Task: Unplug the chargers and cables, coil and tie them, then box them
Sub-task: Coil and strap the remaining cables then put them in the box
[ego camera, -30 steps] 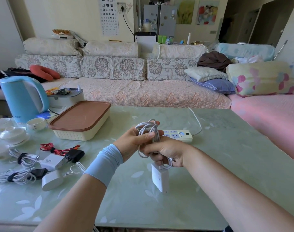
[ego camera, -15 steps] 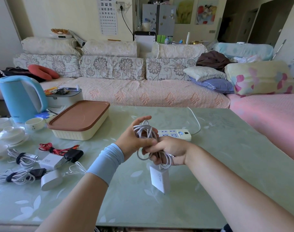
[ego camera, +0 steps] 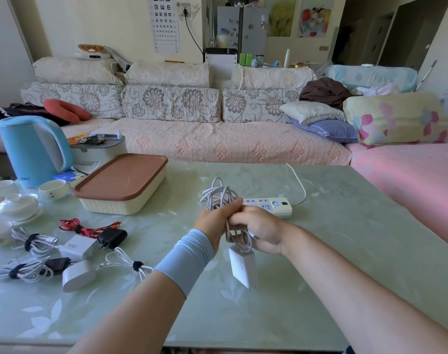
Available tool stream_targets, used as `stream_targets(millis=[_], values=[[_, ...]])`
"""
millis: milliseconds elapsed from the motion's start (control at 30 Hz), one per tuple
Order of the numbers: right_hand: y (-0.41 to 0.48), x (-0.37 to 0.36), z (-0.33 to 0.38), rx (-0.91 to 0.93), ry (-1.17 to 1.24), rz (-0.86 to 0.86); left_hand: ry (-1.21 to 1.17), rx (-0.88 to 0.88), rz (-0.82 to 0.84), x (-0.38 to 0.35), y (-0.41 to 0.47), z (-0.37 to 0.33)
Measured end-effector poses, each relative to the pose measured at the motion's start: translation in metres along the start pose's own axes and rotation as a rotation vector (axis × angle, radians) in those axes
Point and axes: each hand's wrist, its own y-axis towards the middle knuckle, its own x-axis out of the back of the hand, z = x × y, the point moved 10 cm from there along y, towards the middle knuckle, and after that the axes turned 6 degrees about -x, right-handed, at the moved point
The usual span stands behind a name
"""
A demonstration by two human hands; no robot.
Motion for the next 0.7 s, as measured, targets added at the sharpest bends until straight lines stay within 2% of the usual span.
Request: stream_targets(millis=[67, 133, 200, 233, 300, 433, 600, 700], values=[[0.004, 0.025, 0.002, -0.025, 0.018, -0.075, -0.058, 0.003, -0.013, 0.003, 0.007, -0.005], [-0.001, 0.087, 0.011, 0.027, -0.169, -0.417, -0.114, 0.022, 0.025, 0.004, 0.013, -0.011], [-0.026, 0.144, 0.028, 0.108, -0.503, -0.807, -0.108, 0.076, 0.071, 0.005, 0.014, -0.011], [-0.035, 0.159, 0.031, 0.110, -0.665, -0.893, -0.060, 0.100, 0.085, 0.006, 0.015, -0.010], [-0.038, 0.175, 0.023, 0.051, -0.855, -0.895, 0.098, 0.134, 0.106, 0.007, 0.015, -0.009], [-0.019, 0.164, -0.002, -0.037, -1.161, -0.674, 0.446, 0.151, 0.170, 0.009, 0.023, -0.010], [-0.004, 0.161, -0.011, -0.129, -1.297, -0.590, 0.771, 0.106, 0.243, 0.013, 0.020, -0.015], [-0.003, 0.143, 0.003, -0.055, -1.149, -0.571, 0.754, 0.028, 0.196, 0.020, 0.017, -0.024]])
